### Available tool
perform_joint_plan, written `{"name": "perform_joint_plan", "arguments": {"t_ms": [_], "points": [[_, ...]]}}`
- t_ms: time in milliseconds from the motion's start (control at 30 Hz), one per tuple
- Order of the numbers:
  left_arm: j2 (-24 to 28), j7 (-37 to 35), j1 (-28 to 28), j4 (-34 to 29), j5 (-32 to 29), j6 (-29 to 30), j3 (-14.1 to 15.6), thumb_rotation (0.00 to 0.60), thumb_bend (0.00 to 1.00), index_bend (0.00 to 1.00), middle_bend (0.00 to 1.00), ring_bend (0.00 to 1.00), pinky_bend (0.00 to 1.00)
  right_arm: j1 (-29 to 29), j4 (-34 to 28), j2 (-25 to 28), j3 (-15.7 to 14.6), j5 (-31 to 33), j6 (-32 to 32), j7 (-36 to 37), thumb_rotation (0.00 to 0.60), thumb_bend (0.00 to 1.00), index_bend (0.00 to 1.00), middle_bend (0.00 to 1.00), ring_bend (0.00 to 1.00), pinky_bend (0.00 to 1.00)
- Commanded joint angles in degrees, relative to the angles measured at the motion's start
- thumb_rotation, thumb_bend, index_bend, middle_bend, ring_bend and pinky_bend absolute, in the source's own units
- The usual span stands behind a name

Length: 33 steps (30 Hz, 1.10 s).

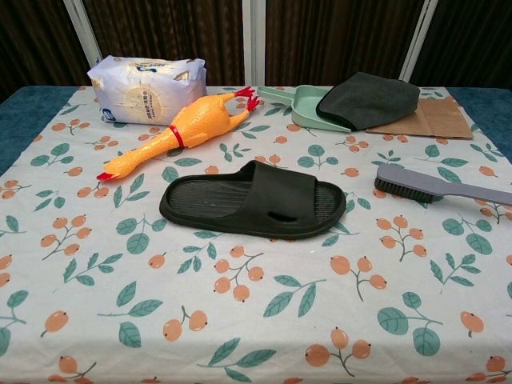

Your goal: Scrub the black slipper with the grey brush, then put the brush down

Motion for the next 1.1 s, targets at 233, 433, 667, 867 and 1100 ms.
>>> {"name": "perform_joint_plan", "arguments": {"t_ms": [233, 433, 667, 867, 1100], "points": [[-0.1, 0.3, -0.1, -0.2, 0.2, -0.1, 0.1, 0.600, 0.06, 0.12, 0.12, 0.03, 0.16, 0.7, 0.1, 0.0, -0.6, -0.5, -1.9, 0.0, 0.600, 0.03, 0.08, 0.22, 0.17, 0.24], [-0.2, -0.2, -0.1, -0.1, 0.4, -0.3, 0.2, 0.600, 0.06, 0.12, 0.12, 0.03, 0.16, 6.1, 0.3, -2.8, 0.5, 4.2, -12.1, -4.3, 0.600, 0.01, 0.02, 0.17, 0.14, 0.22], [-0.2, -1.1, 0.2, -0.1, 0.1, -0.3, 0.3, 0.600, 0.06, 0.12, 0.12, 0.03, 0.16, 13.7, 9.7, -11.2, 2.7, 12.0, -23.8, -9.7, 0.600, 0.00, 0.00, 0.10, 0.05, 0.15], [-0.2, -1.1, 0.1, -0.1, -0.2, -0.7, 0.4, 0.600, 0.06, 0.12, 0.12, 0.03, 0.16, 17.9, 20.1, -18.3, 3.9, 14.8, -28.6, -9.7, 0.600, 0.00, 0.00, 0.09, 0.05, 0.15], [-0.2, -0.8, 0.0, -0.1, -1.1, -1.6, 0.4, 0.600, 0.06, 0.12, 0.12, 0.03, 0.16, 21.7, 29.6, -23.8, 4.1, 16.3, -33.7, -8.5, 0.600, 0.00, 0.00, 0.09, 0.05, 0.15]]}}
